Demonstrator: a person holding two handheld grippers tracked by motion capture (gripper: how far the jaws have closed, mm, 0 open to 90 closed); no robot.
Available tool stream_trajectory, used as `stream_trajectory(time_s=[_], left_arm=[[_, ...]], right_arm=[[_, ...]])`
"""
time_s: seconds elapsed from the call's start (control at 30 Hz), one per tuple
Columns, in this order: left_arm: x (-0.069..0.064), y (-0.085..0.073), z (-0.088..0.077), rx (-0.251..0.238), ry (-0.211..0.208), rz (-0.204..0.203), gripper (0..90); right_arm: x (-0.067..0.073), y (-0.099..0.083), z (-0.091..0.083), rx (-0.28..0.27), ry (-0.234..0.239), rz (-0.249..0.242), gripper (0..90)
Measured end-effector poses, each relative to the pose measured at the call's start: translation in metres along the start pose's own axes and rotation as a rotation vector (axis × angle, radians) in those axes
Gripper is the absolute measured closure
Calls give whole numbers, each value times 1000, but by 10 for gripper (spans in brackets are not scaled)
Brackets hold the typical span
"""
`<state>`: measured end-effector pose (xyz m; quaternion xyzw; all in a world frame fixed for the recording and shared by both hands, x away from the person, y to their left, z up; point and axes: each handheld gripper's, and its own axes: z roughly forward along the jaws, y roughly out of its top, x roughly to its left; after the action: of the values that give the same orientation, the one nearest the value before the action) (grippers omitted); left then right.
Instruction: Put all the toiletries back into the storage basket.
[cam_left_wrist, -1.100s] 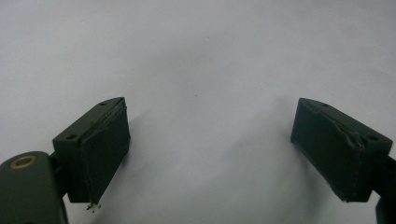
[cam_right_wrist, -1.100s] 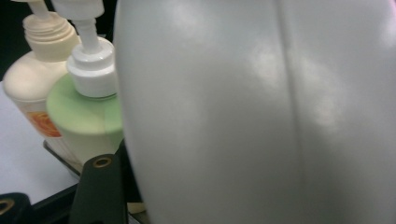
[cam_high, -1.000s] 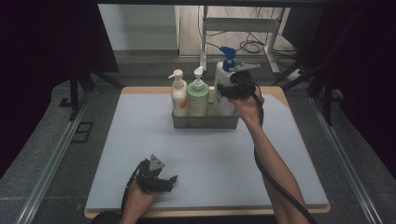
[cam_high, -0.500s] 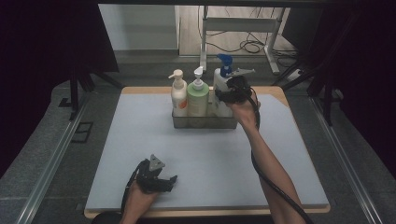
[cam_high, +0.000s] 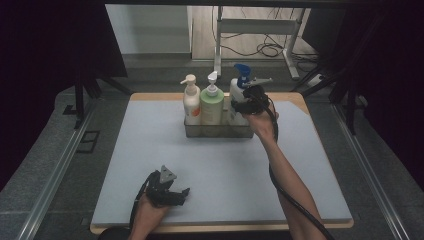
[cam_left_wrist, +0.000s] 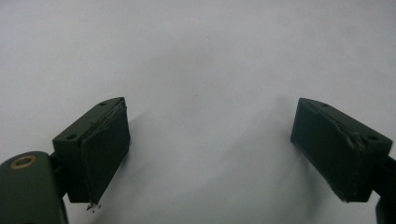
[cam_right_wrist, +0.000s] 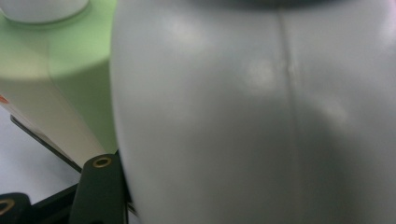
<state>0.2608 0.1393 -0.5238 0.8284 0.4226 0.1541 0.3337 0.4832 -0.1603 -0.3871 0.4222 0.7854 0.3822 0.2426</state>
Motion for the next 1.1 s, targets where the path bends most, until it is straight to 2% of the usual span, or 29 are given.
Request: stream_trajectory(time_s=[0.73,1.1], left_arm=[[0,0,0,-1,1,2,117],[0,0,0,-1,1,2,117]], right_arm=[[-3,-11,13,60,11,14,379],[-2,-8,16,78,13,17,370]])
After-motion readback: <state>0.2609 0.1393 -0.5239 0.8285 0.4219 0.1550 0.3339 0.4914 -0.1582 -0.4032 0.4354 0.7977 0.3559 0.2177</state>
